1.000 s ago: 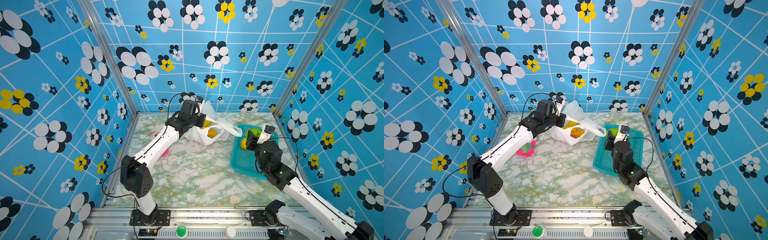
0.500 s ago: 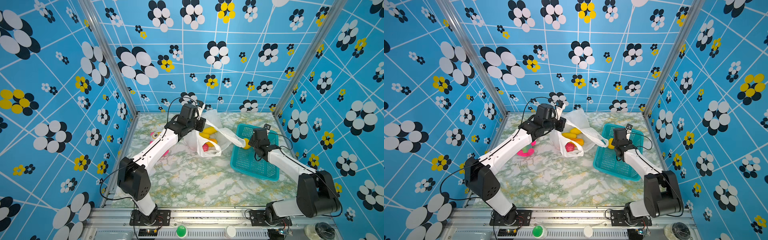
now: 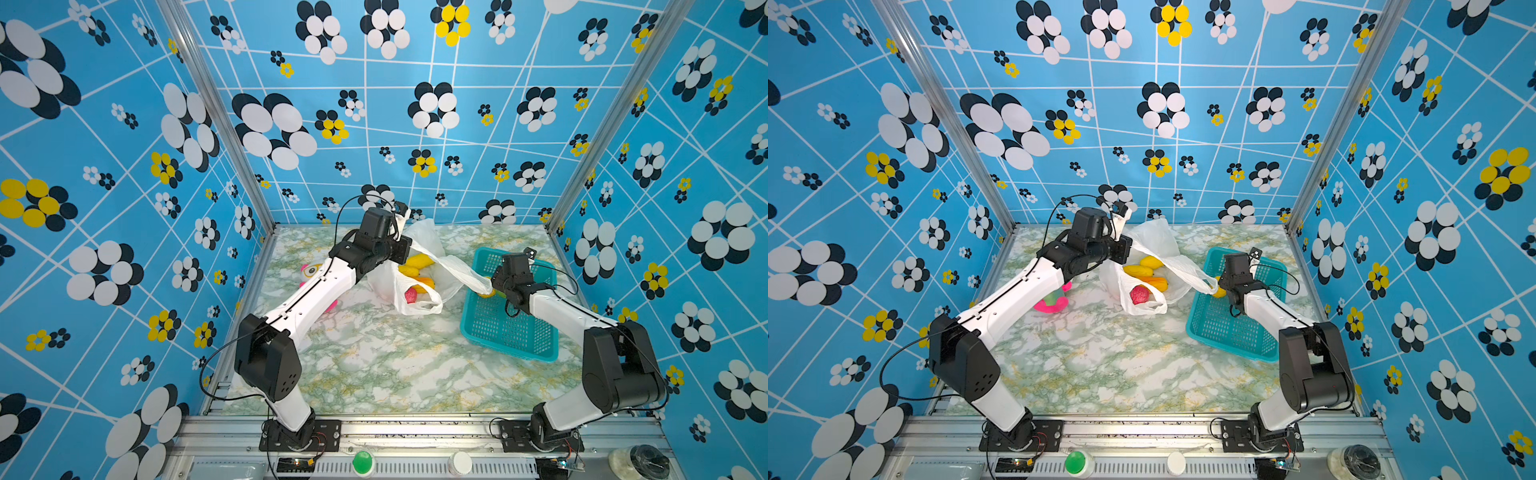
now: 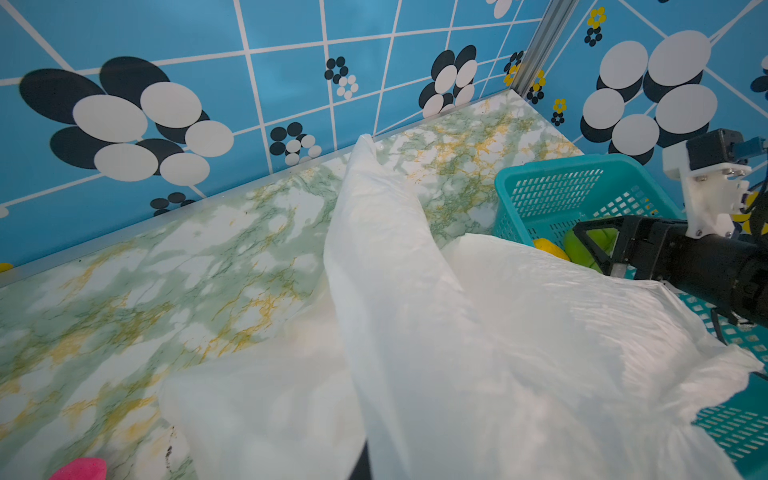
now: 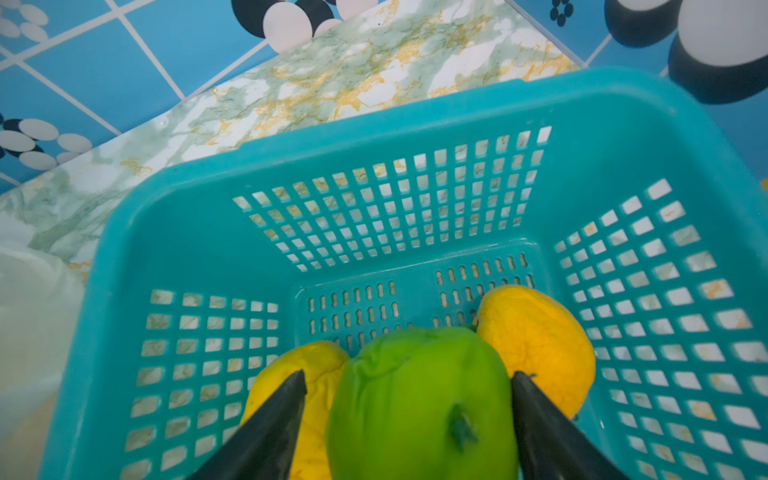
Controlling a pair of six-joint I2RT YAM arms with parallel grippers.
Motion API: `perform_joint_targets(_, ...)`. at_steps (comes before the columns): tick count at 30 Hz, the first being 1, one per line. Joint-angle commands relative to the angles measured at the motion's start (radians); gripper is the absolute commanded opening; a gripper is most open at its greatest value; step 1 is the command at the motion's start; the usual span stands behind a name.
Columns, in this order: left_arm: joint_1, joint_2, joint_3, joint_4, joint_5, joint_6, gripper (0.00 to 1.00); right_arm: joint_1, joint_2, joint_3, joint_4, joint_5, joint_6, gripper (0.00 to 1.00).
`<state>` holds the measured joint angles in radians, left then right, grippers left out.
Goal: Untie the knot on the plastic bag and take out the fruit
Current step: 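Lower the green fruit into the basket and open the right gripper, then move the open right gripper back into the bag mouth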
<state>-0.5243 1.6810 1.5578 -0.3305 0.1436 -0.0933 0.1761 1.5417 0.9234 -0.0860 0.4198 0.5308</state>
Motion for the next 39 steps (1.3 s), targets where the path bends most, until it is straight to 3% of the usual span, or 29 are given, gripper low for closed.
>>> perform_joint_targets(1,-0.002,-0.026,-0.012,0.001,0.019,0.004,0.0,-0.006,-0.096,-0.029,-0.014,-0.015,0.0,0.87)
perform_joint_targets(6,-0.002,-0.027,-0.014,0.006,0.024,0.001,0.0,0.004,-0.289,-0.129,0.043,-0.097,-0.006,0.81)
perform_joint_targets(9,-0.002,-0.023,-0.012,0.006,0.027,0.0,0.0,0.038,-0.437,-0.17,0.045,-0.108,-0.029,0.72)
perform_joint_targets(14,-0.002,-0.017,-0.007,0.005,0.028,-0.002,0.0,0.216,-0.694,-0.267,0.17,-0.195,-0.167,0.59)
perform_joint_targets(18,-0.002,-0.009,0.001,0.001,0.031,-0.003,0.0,0.405,-0.772,-0.287,0.256,-0.293,-0.271,0.49)
perform_joint_targets(24,-0.002,-0.007,0.002,-0.002,0.036,-0.008,0.0,0.576,-0.639,-0.261,0.347,-0.357,-0.363,0.41)
perform_joint_targets(30,-0.002,-0.018,-0.008,0.004,0.042,-0.01,0.0,0.585,-0.387,-0.167,0.354,-0.275,-0.347,0.33)
perform_joint_targets(35,-0.003,-0.022,-0.011,0.004,0.043,-0.01,0.0,0.585,-0.198,-0.067,0.322,-0.116,-0.312,0.26)
perform_joint_targets(39,-0.005,-0.021,-0.01,0.004,0.042,-0.008,0.0,0.585,-0.123,-0.029,0.316,-0.075,-0.303,0.3)
